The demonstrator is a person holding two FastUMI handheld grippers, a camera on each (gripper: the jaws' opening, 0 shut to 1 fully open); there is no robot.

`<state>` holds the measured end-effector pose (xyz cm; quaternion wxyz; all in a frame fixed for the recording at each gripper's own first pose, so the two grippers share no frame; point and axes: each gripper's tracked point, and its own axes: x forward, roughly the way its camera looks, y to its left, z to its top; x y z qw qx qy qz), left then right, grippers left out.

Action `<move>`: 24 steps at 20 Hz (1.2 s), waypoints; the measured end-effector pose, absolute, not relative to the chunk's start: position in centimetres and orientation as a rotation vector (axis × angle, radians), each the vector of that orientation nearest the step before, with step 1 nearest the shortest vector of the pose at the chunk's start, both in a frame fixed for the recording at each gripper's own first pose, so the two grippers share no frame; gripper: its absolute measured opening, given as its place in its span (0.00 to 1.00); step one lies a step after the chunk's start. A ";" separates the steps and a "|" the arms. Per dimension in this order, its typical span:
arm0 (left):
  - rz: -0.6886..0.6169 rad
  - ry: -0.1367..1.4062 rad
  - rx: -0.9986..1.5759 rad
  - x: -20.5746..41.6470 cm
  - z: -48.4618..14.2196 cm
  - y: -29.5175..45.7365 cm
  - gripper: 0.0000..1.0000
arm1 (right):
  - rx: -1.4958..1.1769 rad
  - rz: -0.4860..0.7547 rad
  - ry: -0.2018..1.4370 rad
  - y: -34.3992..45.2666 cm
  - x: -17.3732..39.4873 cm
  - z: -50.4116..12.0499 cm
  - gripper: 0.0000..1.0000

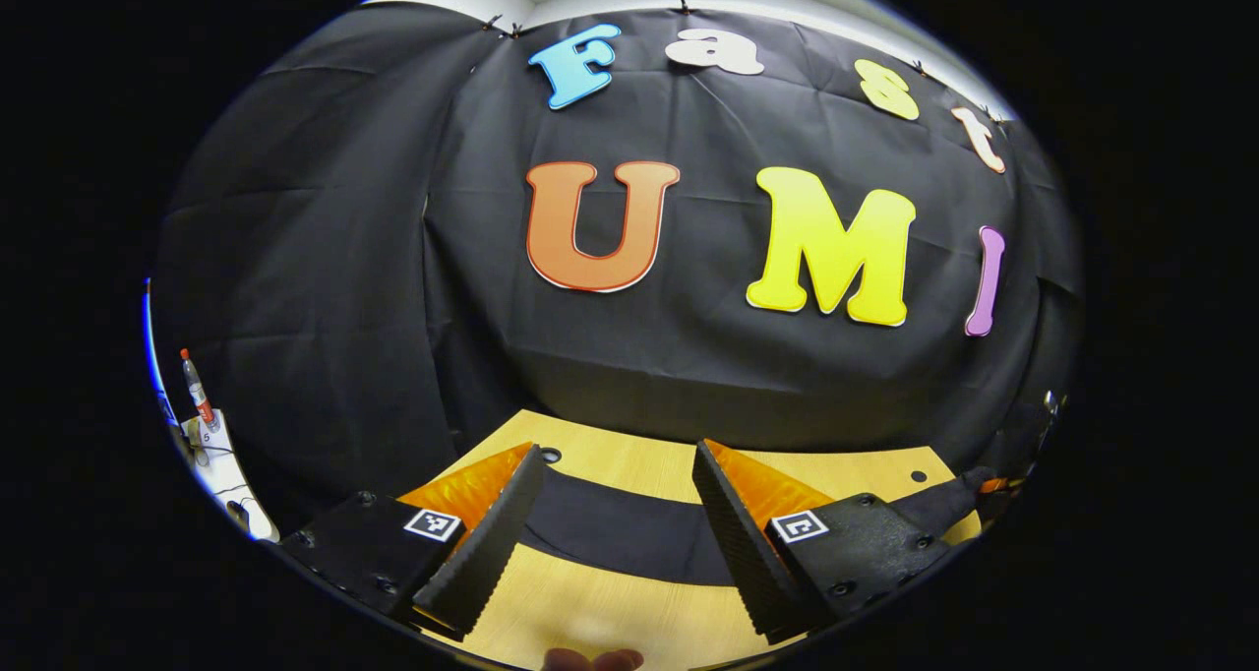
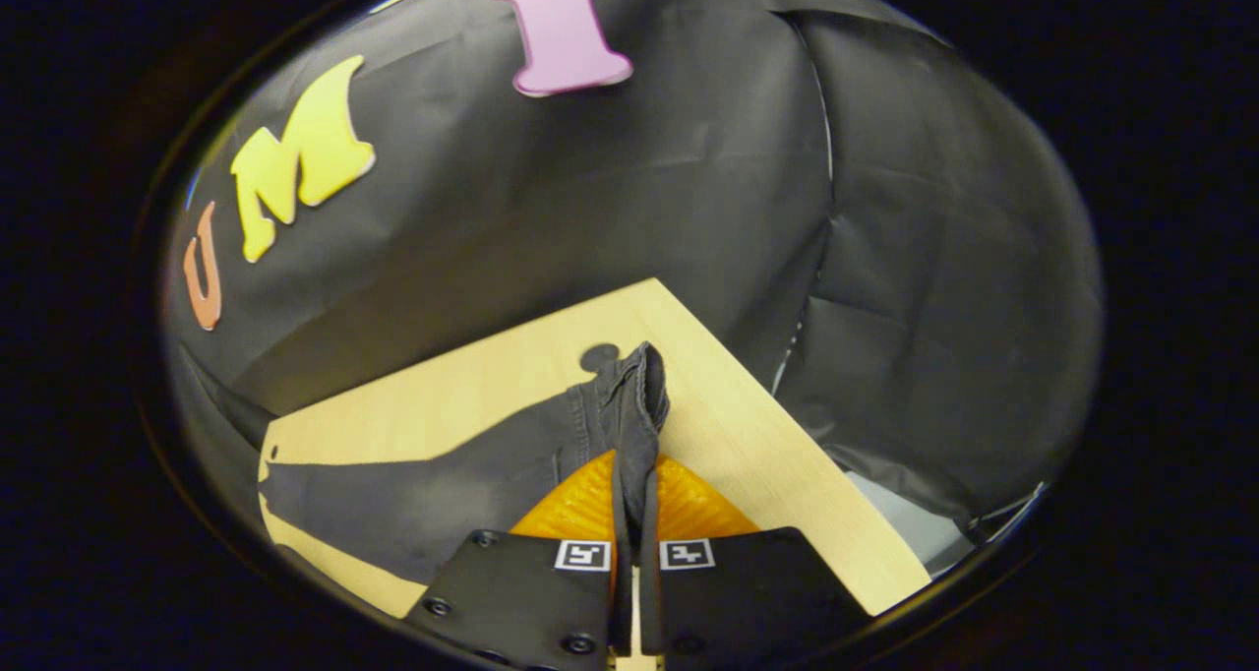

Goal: Grasp the waist and the cuffs of the jeans and fold them to make the two legs overlap; first hold the waist and fold one-third of the jeans toward the cuffs, then hold the cuffs and fold the remaining one-third in the same direction to finish folding.

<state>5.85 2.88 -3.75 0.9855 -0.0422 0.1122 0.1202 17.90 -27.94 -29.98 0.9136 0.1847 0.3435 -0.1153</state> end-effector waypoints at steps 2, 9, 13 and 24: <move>0.221 0.219 -0.094 5.3 -4.1 3.0 0.98 | 0.319 -0.181 0.652 -25.0 18.9 -25.1 0.04; 0.223 0.207 -0.174 2.4 -6.2 5.3 0.98 | 0.254 0.077 0.534 -5.1 21.8 -15.8 0.00; 0.268 0.223 -0.199 0.0 -7.4 8.0 0.99 | 0.190 0.215 0.561 6.5 22.4 -18.7 0.00; 0.397 0.314 -0.270 -5.2 -12.6 13.3 0.99 | -0.198 0.380 0.765 21.8 25.0 -31.2 0.04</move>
